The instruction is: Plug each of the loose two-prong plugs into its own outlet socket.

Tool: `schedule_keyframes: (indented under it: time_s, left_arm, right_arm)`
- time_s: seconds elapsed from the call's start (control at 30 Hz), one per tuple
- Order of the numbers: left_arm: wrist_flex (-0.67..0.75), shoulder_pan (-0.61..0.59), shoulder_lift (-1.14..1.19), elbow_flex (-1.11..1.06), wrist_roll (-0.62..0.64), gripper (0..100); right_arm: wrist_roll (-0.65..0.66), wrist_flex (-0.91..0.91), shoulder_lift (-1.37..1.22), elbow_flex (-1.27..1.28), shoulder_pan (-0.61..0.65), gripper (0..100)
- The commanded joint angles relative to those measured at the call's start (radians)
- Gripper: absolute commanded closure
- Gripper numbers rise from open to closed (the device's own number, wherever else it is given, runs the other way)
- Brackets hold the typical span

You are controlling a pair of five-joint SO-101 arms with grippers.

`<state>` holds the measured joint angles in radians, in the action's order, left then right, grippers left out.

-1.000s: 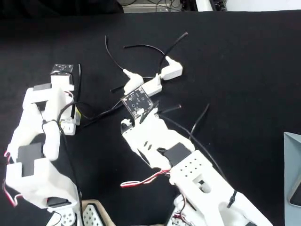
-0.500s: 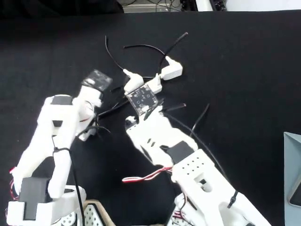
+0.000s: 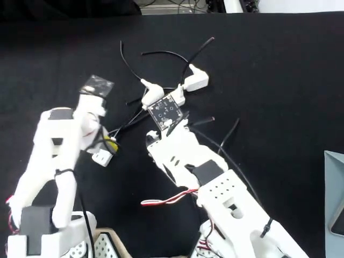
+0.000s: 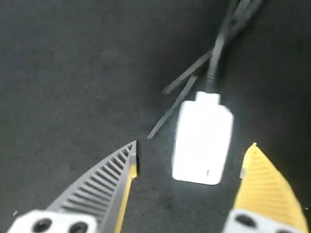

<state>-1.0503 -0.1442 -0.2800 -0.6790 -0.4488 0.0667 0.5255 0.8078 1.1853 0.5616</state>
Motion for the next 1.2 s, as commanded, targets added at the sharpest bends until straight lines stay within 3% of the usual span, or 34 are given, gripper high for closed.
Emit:
schedule_keyframes:
  time_s: [0.0, 0.23, 0.47, 0.63, 0.83, 1.17]
  left_arm:
    - [-0.048, -0.140, -0.107, 0.081, 0.055, 67]
    - [-0.049, -0.409, -0.325, -0.010, 0.281, 67]
    - [-0.038, -0.466, -0.494, -0.236, 0.440, 67]
    - [0.028, -0.469, -0.615, -0.366, 0.534, 67]
    - [0.155, -0.545, -0.752, -0.524, 0.552, 67]
    - [0.153, -0.552, -0.852, -0.578, 0.549, 67]
  right_arm:
    - [0.009, -0.040, 0.016, -0.031, 0.041, 98.5]
    - [0.071, -0.110, 0.010, -0.047, 0.209, 98.5]
    - [0.094, -0.107, -0.025, -0.143, 0.348, 98.5]
    - [0.094, -0.112, -0.246, -0.266, 0.381, 98.5]
    - [0.109, -0.114, -0.518, -0.433, 0.385, 98.5]
    - [0.120, -0.115, -0.716, -0.549, 0.385, 98.6]
